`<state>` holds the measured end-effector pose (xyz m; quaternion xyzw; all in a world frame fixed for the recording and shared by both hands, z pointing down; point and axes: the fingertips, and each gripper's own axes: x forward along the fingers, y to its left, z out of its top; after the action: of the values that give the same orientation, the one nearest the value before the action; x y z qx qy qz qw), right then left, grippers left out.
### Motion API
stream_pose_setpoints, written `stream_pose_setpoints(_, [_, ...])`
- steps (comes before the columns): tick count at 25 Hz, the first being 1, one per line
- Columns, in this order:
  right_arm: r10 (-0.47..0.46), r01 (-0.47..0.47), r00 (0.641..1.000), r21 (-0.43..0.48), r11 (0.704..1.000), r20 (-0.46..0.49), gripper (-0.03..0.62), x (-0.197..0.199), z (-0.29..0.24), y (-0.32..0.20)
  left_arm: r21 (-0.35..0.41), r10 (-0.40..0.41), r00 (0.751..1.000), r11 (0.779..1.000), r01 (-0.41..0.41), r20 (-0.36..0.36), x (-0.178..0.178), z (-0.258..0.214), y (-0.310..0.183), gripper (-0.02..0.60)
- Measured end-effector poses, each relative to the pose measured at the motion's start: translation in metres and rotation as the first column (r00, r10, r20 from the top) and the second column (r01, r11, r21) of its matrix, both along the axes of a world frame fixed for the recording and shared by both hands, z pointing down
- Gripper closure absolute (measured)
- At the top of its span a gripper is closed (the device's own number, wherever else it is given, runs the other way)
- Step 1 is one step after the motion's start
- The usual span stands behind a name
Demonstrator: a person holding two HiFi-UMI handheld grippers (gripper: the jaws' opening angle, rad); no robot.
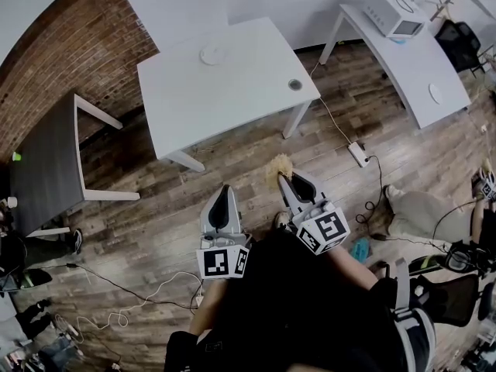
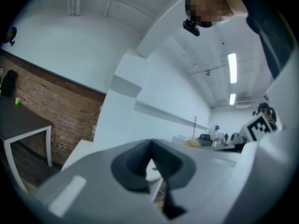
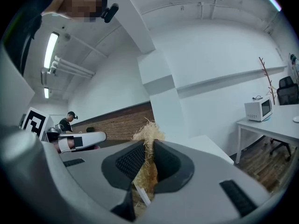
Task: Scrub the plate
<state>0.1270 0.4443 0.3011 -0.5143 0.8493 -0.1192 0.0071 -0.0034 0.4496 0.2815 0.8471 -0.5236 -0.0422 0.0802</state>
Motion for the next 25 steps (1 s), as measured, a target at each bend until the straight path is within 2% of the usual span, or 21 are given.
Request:
stream_pose_setpoints(9, [-0.029, 0.029, 0.999, -0.009, 1.000, 0.017, 0.544, 0.032, 0.004, 0.006, 0.001, -0.045, 0.999, 0.999, 0.045, 0.014, 0.029, -0.001, 0.005, 0.578])
stream_pose_setpoints(16, [-0.086, 0.086, 0.996, 0.013, 0.996, 0.029, 0.543, 0.061, 0.004, 0.010, 0.009, -0.082, 0.996, 0.997, 0.082, 0.034, 0.061, -0.006, 0.013, 0.578])
stream_pose_setpoints(25, [-0.097, 0.097, 0.994, 0.007, 0.995, 0.052, 0.543, 0.084, 0.006, 0.012, -0.006, -0.078, 0.995, 0.997, 0.078, 0.056, 0.090, 0.004, 0.021, 0.578])
